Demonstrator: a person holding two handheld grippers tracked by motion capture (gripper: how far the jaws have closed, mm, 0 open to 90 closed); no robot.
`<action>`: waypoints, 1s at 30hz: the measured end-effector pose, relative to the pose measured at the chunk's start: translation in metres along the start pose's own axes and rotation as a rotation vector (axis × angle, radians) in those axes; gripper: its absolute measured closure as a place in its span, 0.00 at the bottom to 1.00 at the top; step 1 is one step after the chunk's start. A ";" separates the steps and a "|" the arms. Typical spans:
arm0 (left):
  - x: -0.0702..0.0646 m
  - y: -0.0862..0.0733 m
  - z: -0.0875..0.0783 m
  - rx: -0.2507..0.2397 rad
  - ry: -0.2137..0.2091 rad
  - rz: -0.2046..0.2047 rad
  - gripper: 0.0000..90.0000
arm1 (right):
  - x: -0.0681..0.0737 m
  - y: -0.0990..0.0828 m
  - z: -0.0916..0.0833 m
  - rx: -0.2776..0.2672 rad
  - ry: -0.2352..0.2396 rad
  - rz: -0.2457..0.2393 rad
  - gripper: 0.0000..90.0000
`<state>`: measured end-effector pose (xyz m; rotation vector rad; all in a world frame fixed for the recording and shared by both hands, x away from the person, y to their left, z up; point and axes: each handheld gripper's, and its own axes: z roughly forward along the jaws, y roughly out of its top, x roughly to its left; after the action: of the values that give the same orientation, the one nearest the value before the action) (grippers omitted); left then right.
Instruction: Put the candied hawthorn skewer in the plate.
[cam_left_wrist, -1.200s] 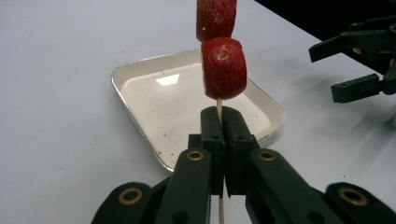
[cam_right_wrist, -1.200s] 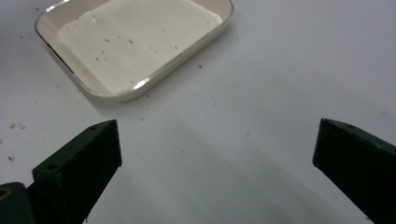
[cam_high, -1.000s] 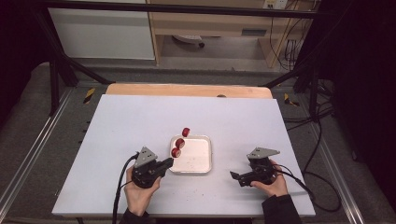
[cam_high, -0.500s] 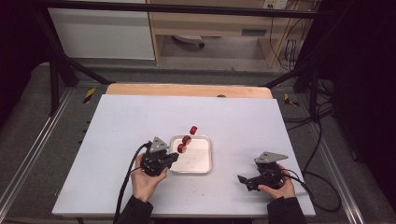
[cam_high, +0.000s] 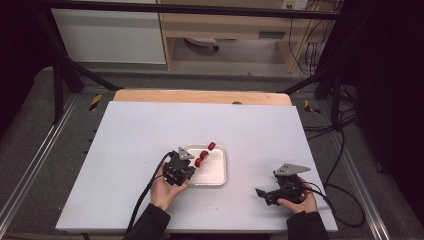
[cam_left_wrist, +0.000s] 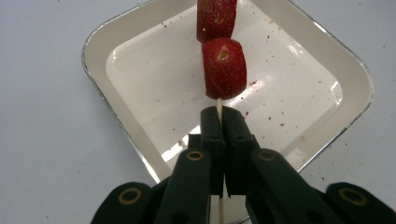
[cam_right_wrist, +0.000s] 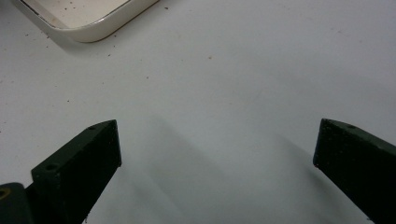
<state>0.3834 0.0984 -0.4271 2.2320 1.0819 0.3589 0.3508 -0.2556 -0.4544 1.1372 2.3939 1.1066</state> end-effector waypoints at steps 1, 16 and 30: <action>-0.001 0.000 0.001 0.005 -0.001 0.001 0.98 | 0.000 0.000 0.000 0.002 -0.002 -0.003 0.02; -0.001 -0.002 0.005 0.031 0.023 0.038 0.94 | 0.001 0.000 0.001 0.003 0.004 0.013 0.02; 0.027 -0.004 -0.045 -0.052 -0.060 0.086 0.46 | 0.000 0.001 -0.001 0.000 0.002 0.026 0.01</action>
<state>0.3760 0.1400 -0.3963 2.2337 0.9367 0.3502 0.3509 -0.2555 -0.4530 1.1717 2.3873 1.1163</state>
